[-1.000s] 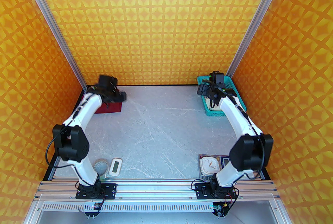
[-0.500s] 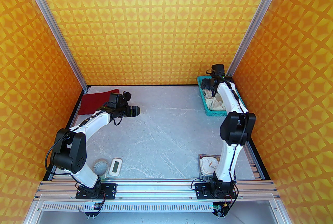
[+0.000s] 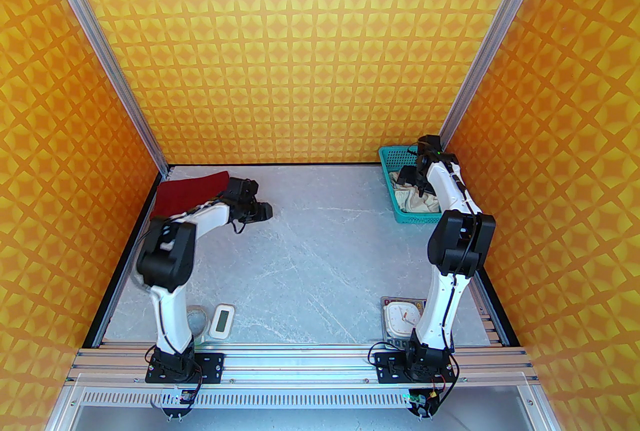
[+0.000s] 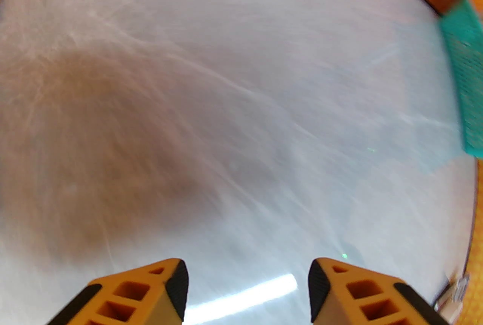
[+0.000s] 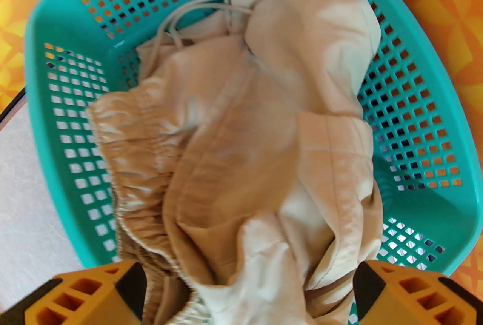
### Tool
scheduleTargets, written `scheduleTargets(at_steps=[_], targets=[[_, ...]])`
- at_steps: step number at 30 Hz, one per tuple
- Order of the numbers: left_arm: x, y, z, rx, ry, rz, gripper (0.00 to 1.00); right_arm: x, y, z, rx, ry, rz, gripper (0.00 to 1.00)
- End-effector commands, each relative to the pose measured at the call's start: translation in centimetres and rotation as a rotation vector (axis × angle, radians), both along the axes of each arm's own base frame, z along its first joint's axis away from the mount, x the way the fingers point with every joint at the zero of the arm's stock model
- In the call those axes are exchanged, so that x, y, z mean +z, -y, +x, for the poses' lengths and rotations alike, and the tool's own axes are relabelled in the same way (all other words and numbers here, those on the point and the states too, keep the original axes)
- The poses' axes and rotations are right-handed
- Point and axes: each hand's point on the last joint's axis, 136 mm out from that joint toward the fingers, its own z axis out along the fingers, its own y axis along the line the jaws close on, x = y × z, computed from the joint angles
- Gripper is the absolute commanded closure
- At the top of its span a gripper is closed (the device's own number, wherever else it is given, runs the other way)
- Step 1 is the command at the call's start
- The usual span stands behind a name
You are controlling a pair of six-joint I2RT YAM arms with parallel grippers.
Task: Fold and stack the mixed laundry pile
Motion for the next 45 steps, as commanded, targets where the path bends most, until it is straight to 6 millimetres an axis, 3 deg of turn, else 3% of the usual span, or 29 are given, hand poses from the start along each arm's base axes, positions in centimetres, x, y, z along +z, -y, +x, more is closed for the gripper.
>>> scheduleTargets(at_steps=[1, 16, 21, 25, 34, 45], targets=[[-0.1, -2.9, 2.3, 0.112, -0.029, 0.069, 0.47, -1.4, -0.3, -0.3, 0.007, -0.019, 0.024, 0.03], [-3.0, -14.4, 5.0, 0.337, -0.121, 0.174, 0.49, -2.9, -0.7, -0.6, 0.015, -0.029, 0.047, 0.03], [-3.0, -17.7, 5.4, 0.418, -0.13, 0.158, 0.49, -1.9, -0.4, -1.1, 0.007, -0.005, 0.032, 0.03], [-1.7, -19.3, 6.1, 0.453, -0.108, 0.147, 0.49, -1.1, -0.5, -1.6, 0.008, 0.015, 0.04, 0.03], [0.0, -19.8, 6.5, 0.428, -0.094, 0.153, 0.48, -0.6, -0.1, -2.4, -0.003, 0.047, 0.063, 0.03], [7.0, -12.7, 5.1, 0.258, 0.043, 0.137, 0.43, -1.4, 0.0, -0.1, 0.033, 0.061, 0.121, 0.02]])
